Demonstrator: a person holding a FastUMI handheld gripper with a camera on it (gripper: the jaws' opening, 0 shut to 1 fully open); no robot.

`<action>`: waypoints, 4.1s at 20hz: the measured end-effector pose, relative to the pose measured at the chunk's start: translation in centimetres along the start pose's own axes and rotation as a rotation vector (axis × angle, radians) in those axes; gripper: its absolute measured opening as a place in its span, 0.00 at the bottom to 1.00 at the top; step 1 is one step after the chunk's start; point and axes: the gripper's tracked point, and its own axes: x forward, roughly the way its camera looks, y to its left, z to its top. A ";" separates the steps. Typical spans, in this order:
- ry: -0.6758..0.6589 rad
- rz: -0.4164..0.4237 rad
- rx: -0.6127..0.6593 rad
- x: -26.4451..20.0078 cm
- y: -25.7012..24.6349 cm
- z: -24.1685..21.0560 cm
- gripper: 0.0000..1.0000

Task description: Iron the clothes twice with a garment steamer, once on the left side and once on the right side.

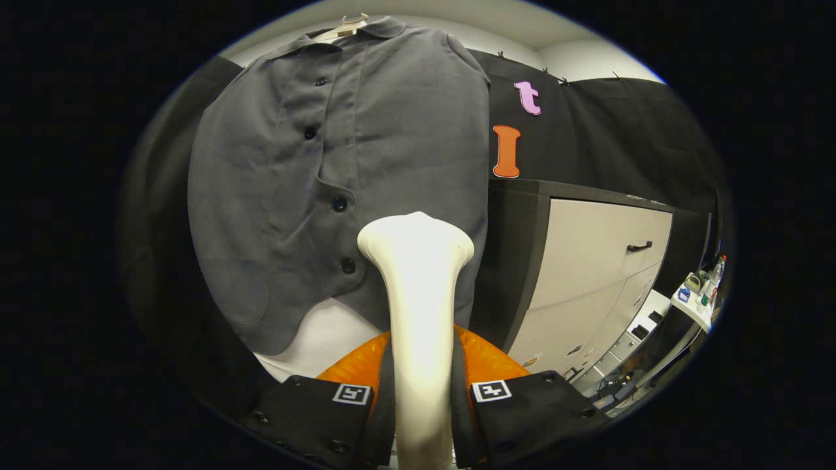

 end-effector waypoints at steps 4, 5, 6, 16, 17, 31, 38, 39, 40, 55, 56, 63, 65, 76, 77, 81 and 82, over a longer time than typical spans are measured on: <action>0.015 -0.007 0.005 0.2 0.0 -0.8 0.43; 0.016 -0.008 0.005 0.3 0.1 -0.6 0.43; 0.017 -0.008 0.004 0.3 0.1 -0.6 0.43; -0.198 0.037 0.062 -3.5 1.7 11.4 0.43; -0.254 0.067 0.065 -4.2 2.5 13.9 0.43; -0.493 0.270 0.086 -8.0 11.5 30.4 0.42; -0.461 0.324 0.093 -4.3 16.1 32.1 0.42; -0.452 0.338 0.092 -4.2 16.8 31.9 0.42; -0.443 0.349 0.090 -3.9 17.4 31.5 0.42; -0.446 0.317 0.033 -3.6 17.7 29.2 0.42; -0.438 0.317 0.031 -3.5 17.6 28.9 0.42; -0.382 0.297 0.015 -2.7 17.1 25.7 0.42; -0.374 0.297 0.007 -2.6 17.1 24.8 0.42; -0.292 0.281 -0.028 -2.8 16.6 19.2 0.42; -0.277 0.280 -0.026 -2.7 16.5 18.5 0.43; -0.255 0.262 -0.050 -2.4 16.2 15.9 0.42; -0.250 0.262 -0.054 -2.4 16.2 15.3 0.43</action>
